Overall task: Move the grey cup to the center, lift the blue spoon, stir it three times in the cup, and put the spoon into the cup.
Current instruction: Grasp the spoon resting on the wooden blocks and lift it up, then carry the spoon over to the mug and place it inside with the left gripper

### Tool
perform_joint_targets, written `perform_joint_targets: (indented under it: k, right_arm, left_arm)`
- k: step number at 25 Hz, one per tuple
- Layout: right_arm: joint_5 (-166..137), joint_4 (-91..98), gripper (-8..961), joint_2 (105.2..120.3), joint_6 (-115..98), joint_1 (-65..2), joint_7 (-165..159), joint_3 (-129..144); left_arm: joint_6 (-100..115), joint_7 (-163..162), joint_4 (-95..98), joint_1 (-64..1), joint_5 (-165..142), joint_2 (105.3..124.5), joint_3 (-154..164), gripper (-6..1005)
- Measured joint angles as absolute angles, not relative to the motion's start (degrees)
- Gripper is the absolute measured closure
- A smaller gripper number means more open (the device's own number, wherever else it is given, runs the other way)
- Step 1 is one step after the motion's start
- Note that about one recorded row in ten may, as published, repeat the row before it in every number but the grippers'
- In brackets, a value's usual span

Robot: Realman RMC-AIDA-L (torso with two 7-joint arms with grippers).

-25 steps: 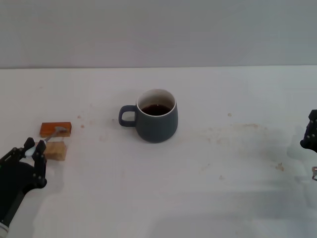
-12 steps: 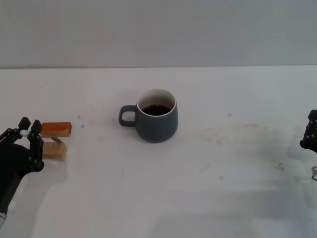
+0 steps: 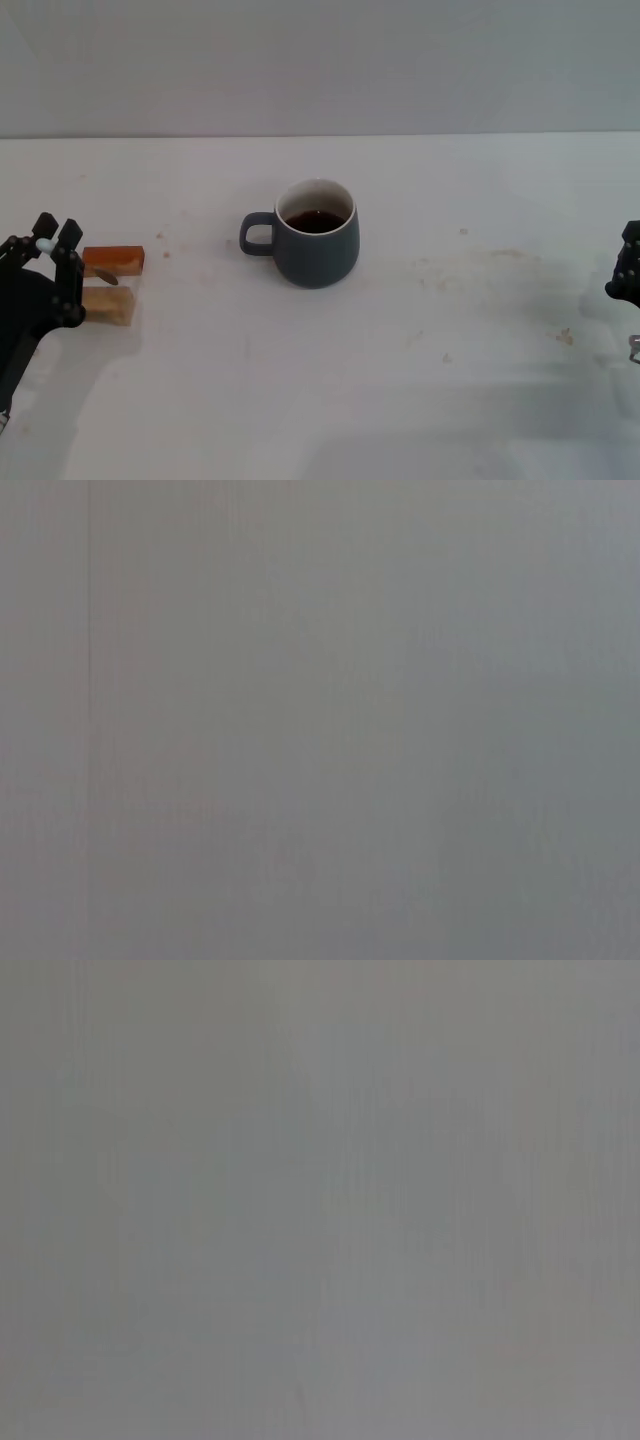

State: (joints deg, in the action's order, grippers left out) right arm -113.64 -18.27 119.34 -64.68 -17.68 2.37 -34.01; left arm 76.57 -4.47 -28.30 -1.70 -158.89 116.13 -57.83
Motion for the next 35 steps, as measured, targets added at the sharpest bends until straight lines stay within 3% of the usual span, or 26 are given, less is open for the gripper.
perform_joint_targets:
  k: [19,35]
  right_arm:
    - [-113.56,-18.29,954,119.36,-64.67,-17.79,2.37,-33.92]
    - [-113.18,-16.04,954,119.36,-64.7,-17.15,2.05,-34.58]
  left_arm:
    - [76.15,-4.43,-33.51,-2.36,-159.79,114.4,-57.83,813]
    - [75.96,-4.91,-34.19,-5.03,-160.55,114.51,-57.83,814]
